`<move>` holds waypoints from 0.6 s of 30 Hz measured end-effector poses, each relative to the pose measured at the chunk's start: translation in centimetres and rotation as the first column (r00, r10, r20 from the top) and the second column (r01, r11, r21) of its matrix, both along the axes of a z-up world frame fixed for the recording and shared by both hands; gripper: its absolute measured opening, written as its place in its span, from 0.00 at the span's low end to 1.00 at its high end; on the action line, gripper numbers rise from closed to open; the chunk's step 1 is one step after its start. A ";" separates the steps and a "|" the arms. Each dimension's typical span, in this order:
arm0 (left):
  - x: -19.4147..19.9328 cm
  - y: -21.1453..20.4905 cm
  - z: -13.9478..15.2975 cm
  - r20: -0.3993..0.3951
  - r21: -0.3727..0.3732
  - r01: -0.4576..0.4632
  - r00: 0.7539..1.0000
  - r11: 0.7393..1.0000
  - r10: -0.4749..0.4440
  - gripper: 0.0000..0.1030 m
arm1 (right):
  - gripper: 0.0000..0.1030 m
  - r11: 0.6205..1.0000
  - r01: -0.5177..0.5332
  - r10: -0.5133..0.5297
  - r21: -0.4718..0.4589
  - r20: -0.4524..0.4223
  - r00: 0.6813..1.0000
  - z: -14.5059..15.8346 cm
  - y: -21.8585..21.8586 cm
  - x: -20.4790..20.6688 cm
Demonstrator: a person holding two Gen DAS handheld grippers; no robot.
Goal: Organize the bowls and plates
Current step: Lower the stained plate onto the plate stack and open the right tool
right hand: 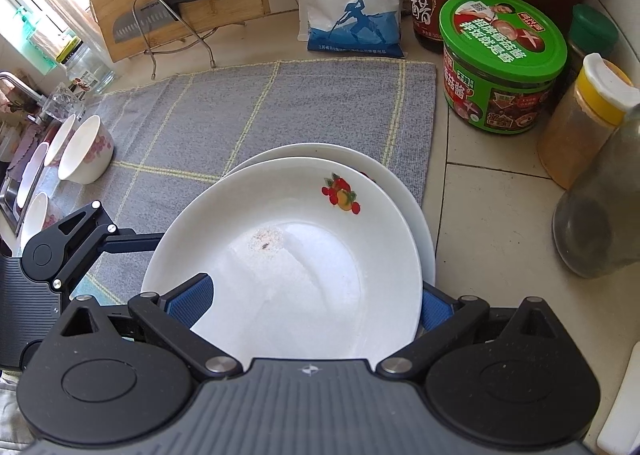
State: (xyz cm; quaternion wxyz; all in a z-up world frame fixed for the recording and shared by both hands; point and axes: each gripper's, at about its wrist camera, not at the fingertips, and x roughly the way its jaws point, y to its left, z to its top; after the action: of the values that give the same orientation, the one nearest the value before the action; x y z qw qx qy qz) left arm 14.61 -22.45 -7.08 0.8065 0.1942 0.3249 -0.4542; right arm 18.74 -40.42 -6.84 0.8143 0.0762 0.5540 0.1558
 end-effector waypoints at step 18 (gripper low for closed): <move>-0.8 0.0 0.2 0.038 -0.007 0.004 0.999 1.000 -0.004 0.96 | 1.00 0.992 0.013 -0.013 -0.125 0.004 1.000 -0.1 0.6 -2.2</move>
State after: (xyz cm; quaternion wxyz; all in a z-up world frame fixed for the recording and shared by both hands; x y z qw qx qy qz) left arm 13.85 -22.50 -6.87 0.8122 0.2006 0.3076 -0.4532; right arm 16.54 -39.85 -6.96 0.8194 0.0285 0.5608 0.1156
